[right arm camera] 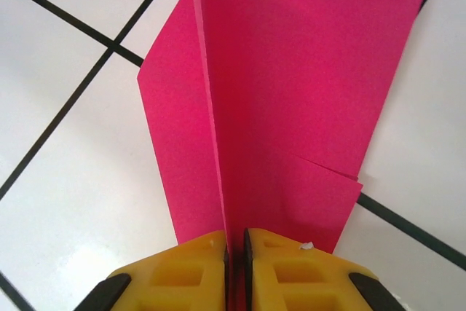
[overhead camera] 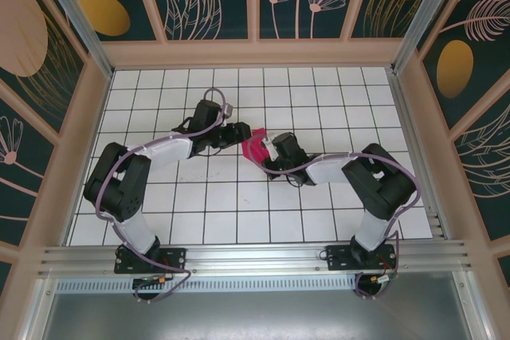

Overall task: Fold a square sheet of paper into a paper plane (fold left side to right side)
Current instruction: Fourth fold the wing at the center of the table.

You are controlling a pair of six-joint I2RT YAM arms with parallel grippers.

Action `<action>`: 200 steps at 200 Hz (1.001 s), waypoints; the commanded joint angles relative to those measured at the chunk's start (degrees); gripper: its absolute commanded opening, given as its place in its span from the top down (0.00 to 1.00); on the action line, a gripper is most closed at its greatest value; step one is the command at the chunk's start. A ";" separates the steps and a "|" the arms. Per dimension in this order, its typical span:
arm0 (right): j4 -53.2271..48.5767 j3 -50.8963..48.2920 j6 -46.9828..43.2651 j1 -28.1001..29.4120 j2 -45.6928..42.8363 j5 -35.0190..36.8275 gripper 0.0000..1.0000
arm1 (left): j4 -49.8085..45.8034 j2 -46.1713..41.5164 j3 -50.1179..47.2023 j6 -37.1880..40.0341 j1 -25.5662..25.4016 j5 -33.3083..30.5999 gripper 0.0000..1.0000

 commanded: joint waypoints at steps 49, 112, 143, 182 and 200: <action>4.93 -2.82 5.49 -3.69 -2.77 -10.60 0.85 | 3.95 5.28 -1.41 -1.63 -1.29 2.40 0.61; 4.27 -2.49 6.20 -4.99 -1.34 -12.49 0.85 | 4.65 11.33 3.01 -2.19 -3.03 3.29 0.64; 3.42 -1.85 6.35 -5.56 -0.45 -13.34 0.85 | 4.87 11.80 3.73 -2.39 -3.21 3.26 0.63; 2.41 -1.48 6.85 -6.28 0.65 -14.74 0.85 | 4.77 11.81 3.74 -2.46 -3.43 3.34 0.62; 2.05 -1.32 6.83 -6.50 1.14 -15.28 0.85 | 4.70 11.87 3.90 -2.46 -3.54 3.28 0.61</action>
